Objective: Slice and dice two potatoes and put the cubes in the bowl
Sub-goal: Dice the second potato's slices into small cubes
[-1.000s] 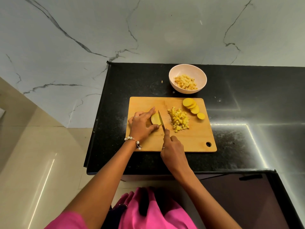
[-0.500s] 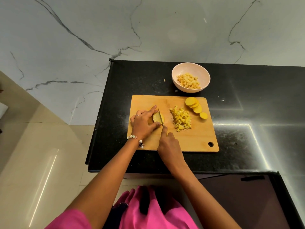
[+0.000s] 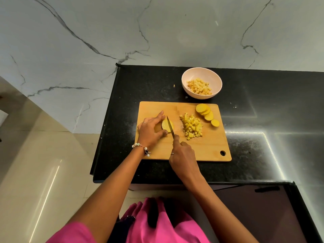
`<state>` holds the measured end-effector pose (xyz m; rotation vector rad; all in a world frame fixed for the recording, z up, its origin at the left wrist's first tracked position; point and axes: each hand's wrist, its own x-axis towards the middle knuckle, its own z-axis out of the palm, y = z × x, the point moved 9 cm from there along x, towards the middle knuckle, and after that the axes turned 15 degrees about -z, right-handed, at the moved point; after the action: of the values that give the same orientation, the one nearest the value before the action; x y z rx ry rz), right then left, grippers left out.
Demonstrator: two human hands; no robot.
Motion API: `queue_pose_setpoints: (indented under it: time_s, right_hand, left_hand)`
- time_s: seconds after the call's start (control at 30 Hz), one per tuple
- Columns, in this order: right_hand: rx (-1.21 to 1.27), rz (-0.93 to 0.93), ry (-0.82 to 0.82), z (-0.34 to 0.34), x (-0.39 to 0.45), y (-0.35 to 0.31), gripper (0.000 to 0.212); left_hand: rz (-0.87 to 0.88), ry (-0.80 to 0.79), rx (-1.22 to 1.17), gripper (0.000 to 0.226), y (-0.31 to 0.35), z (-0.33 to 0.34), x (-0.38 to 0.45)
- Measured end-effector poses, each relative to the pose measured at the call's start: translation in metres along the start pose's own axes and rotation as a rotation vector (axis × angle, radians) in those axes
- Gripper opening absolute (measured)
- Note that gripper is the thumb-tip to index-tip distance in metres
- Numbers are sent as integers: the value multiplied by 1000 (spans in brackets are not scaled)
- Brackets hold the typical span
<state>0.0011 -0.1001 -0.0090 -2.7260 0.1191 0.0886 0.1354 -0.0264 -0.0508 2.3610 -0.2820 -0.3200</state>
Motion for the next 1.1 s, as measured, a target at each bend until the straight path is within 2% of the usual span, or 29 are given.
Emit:
queue_pose_setpoints:
  time_s: [0.4,0.7,0.93,1.1]
  right_hand:
    - [-76,-29,17,7,27,-3,59]
    - [-60,14,-127,22,-34,-2,65]
    - [19,-7,-14,1,-10,-2,62]
    - [-30,-2,-36,4,14,-2,62]
  left_hand:
    - [-9,25,-12,75,0,0,2]
    - [-20,42,-30,78,-2,0,2]
    - [-7,41,-71,75,-2,-4,1]
    - [12,48,-98,71,-2,-6,0]
